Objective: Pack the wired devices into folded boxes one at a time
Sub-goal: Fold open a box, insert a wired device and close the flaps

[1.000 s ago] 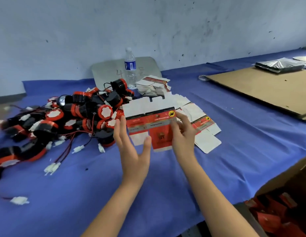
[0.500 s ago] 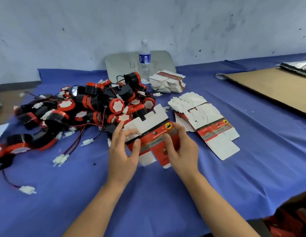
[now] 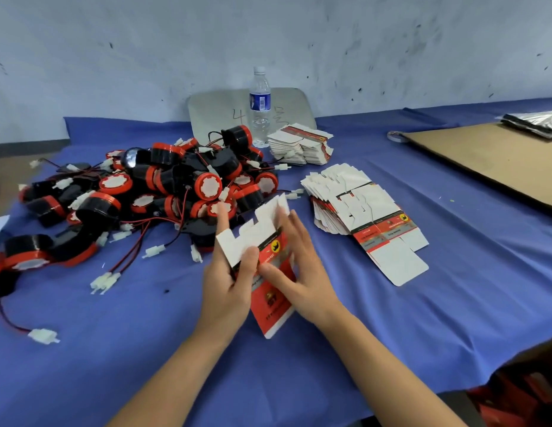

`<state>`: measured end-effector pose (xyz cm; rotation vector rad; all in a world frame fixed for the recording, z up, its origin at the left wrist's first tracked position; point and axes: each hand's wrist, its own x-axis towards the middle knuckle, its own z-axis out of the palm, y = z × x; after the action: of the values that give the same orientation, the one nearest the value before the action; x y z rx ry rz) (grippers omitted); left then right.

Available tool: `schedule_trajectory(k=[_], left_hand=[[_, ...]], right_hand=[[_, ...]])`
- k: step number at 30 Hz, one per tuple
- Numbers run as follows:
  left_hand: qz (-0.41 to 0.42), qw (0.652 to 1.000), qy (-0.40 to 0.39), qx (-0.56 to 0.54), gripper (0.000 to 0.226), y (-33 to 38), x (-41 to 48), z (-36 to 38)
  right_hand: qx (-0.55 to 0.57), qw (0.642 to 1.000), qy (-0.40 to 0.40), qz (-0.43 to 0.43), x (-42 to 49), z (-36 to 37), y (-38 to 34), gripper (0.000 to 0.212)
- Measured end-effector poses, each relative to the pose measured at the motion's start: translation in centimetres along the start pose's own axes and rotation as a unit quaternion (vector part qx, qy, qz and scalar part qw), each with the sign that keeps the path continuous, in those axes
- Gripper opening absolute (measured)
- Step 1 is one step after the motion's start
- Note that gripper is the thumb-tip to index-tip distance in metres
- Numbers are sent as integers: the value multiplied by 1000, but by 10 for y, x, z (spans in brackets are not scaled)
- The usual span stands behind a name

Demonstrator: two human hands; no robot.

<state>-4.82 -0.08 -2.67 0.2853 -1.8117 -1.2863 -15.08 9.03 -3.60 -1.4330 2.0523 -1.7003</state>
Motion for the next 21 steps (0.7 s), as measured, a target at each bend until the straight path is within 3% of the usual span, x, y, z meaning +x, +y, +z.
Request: schedule_trajectory(k=[3, 5, 8, 13, 17, 21], left_hand=[[-88, 995, 14, -35, 42, -4, 4, -4], [-96, 994, 7, -45, 43, -4, 7, -4], [-94, 994, -7, -53, 13, -5, 9, -6], [-134, 982, -75, -107, 26, -7, 3, -3], [-149, 979, -69, -116, 24, -6, 1, -2], [-130, 981, -107, -93, 31, 0, -1, -1]], right_hand=[[73, 994, 82, 16, 0, -3, 3, 87], [55, 994, 92, 4, -2, -3, 4, 86], [-3, 996, 93, -16, -1, -1, 5, 75], [-87, 994, 64, -11, 0, 0, 8, 66], [-104, 994, 14, -14, 0, 0, 7, 72], [-48, 995, 78, -37, 1, -1, 4, 80]])
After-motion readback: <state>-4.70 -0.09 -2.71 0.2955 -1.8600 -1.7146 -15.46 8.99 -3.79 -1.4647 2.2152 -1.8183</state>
